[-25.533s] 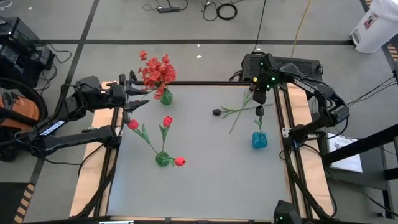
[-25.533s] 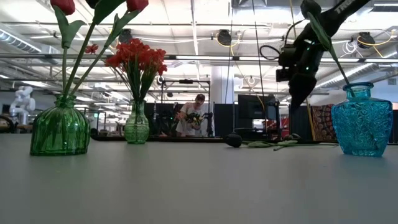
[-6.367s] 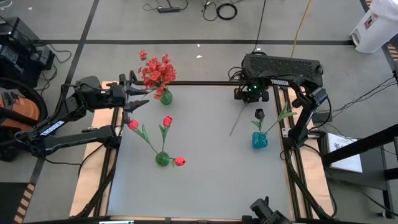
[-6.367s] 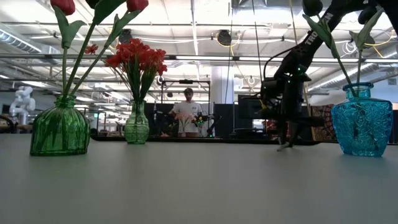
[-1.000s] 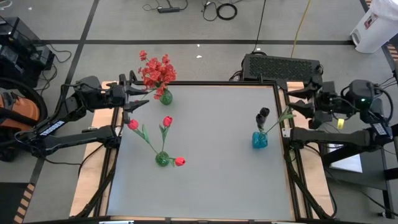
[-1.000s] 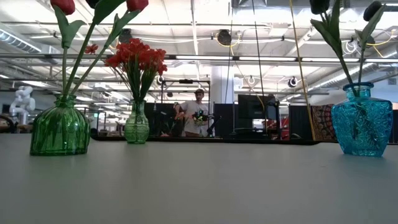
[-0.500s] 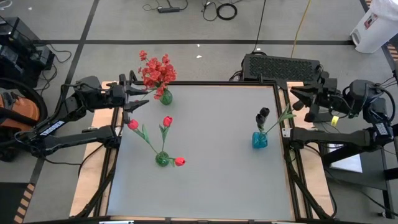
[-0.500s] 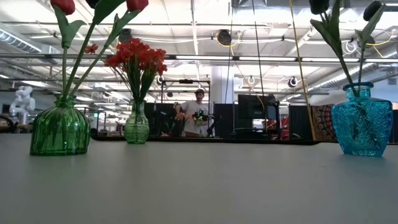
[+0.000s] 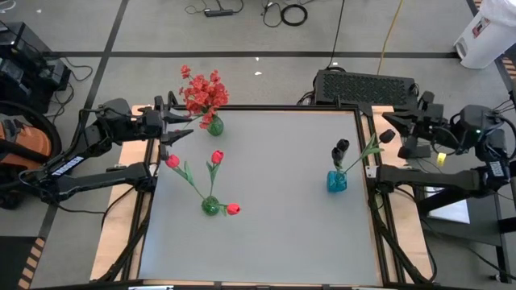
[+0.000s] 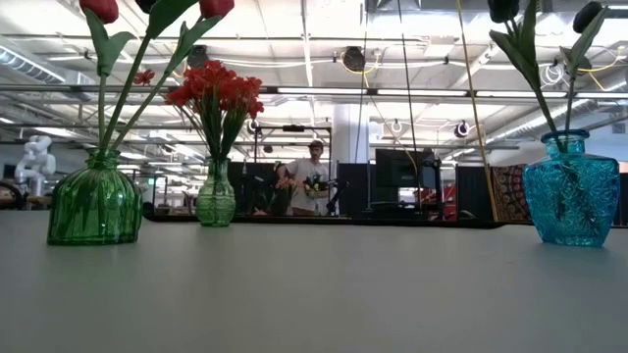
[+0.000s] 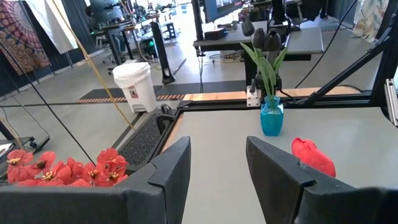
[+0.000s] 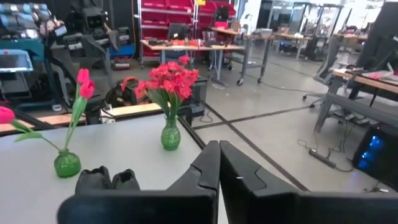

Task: Sort flowers into vase by color
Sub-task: Return to Home Position

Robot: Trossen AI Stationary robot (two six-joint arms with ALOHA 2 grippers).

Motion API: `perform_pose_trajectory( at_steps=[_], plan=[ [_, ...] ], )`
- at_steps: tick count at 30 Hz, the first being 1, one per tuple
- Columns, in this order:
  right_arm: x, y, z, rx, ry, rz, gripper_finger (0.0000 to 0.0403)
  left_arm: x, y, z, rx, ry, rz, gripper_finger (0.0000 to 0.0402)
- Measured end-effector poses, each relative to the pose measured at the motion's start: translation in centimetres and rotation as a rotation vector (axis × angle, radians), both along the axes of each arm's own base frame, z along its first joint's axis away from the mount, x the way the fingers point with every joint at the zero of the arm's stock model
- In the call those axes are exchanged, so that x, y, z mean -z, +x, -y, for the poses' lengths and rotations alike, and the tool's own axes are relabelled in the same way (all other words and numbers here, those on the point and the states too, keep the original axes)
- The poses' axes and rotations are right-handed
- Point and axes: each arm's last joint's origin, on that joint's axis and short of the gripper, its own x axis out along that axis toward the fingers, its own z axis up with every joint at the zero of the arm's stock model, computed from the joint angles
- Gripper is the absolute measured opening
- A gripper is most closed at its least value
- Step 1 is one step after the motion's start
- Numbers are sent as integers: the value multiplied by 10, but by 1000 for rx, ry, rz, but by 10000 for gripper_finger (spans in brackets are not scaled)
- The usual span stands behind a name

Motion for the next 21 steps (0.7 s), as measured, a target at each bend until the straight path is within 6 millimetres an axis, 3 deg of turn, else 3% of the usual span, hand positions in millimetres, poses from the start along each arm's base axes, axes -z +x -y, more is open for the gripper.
perform_pose_trajectory(
  at_steps=[13,21],
  plan=[
    [15,-37,-10,-4,-15,75,1,0,0,0,0,0,0,164],
    [49,-43,-11,30,-22,77,1,0,0,0,0,0,0,164]
  ],
)
